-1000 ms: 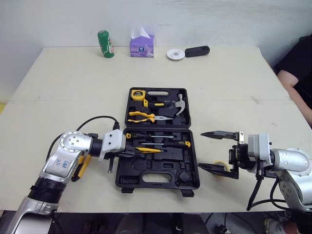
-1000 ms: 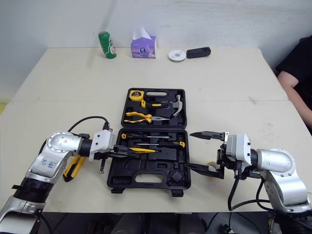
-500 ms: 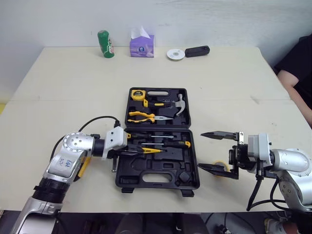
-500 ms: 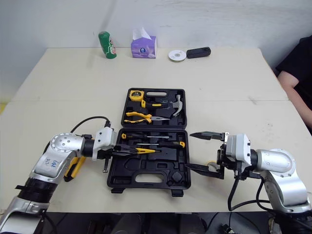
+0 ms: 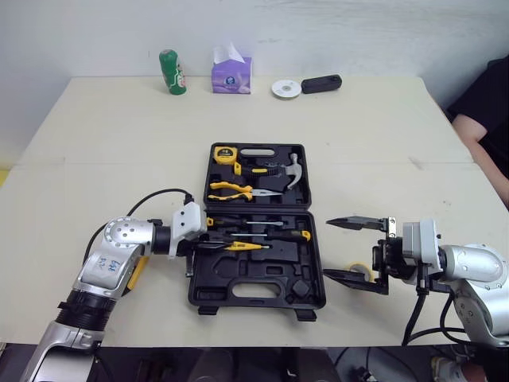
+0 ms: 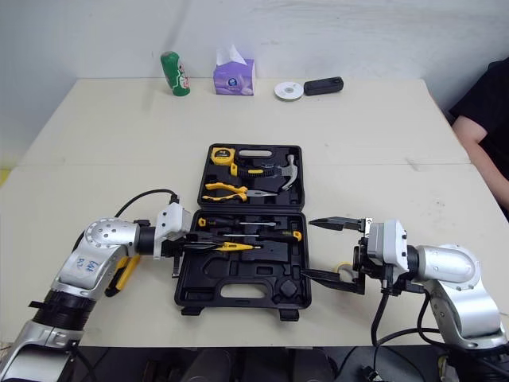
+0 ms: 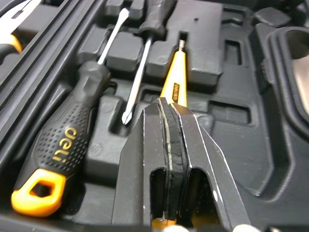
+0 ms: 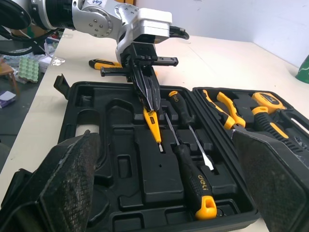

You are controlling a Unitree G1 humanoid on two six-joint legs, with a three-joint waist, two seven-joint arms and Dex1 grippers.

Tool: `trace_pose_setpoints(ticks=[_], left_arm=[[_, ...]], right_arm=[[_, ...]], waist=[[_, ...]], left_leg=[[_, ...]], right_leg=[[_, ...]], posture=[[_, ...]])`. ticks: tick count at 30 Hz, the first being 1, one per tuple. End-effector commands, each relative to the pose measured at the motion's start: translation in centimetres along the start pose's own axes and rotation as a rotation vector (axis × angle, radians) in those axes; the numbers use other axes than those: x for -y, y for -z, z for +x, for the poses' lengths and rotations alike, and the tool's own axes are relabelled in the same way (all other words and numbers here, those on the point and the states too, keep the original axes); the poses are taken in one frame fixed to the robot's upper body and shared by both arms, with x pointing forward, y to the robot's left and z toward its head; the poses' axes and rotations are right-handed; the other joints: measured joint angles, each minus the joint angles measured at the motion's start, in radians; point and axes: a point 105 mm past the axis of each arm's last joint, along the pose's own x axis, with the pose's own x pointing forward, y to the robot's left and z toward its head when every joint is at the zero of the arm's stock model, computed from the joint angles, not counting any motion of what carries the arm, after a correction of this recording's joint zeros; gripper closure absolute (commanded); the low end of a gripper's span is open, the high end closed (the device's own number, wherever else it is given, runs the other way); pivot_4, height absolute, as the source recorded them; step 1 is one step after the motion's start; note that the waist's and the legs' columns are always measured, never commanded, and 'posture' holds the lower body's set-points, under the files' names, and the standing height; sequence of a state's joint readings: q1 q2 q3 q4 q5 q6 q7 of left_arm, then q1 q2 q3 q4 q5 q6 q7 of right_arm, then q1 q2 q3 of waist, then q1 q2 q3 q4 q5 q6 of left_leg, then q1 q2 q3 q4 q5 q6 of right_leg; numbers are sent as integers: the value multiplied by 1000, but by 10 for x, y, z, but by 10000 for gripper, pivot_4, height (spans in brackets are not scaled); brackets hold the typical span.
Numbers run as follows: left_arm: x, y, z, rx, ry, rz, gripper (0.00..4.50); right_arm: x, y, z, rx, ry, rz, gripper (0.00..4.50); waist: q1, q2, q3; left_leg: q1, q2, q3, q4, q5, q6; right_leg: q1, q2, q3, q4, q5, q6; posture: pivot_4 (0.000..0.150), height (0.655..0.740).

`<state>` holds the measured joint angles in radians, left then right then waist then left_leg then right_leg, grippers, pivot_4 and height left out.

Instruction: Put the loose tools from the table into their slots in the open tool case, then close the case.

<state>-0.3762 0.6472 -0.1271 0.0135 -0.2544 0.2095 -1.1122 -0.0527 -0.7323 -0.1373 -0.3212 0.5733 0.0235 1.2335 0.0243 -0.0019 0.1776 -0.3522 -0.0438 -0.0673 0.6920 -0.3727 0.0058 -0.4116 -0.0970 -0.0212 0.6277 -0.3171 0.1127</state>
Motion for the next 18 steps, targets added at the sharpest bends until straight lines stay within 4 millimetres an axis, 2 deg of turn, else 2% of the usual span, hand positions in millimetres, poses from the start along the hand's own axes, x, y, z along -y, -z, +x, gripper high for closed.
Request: trace_pose_setpoints(ticks=[1, 5, 12, 16, 18], left_arm=[[6, 15, 0, -79, 28, -14, 44752], [12, 22, 3, -123, 57, -41, 44752], [13, 36, 13, -189, -9, -131, 44752], [17, 26, 17, -105, 16, -106, 44752], [12, 3, 14, 23, -2, -34, 44752]], right_arm=[[-2, -6, 0, 19, -3, -21, 0], [-3, -5, 0, 18, -1, -16, 0], [-4, -3, -1, 10, 5, -2, 0], [0, -3, -6, -9, 19, -14, 0], [3, -2, -11, -21, 47, -27, 0]], waist=[[0, 0, 0], [0, 1, -1], [2, 6, -4], [2, 8, -6], [1, 9, -6]], left_leg=[[0, 0, 0, 0, 0, 0], [1, 0, 0, 0, 0, 0], [3, -1, 0, 0, 0, 0], [9, -1, 0, -2, 0, 0], [17, -1, 0, -6, 0, 0]], right_leg=[[0, 0, 0, 0, 0, 0], [1, 0, 0, 0, 0, 0], [3, -1, 0, 0, 0, 0], [9, -1, 1, -1, 0, 0], [17, -1, 1, -4, 0, 0]], posture=[[1500, 7400], [1500, 7400], [1500, 7400], [1500, 7400], [1500, 7400]])
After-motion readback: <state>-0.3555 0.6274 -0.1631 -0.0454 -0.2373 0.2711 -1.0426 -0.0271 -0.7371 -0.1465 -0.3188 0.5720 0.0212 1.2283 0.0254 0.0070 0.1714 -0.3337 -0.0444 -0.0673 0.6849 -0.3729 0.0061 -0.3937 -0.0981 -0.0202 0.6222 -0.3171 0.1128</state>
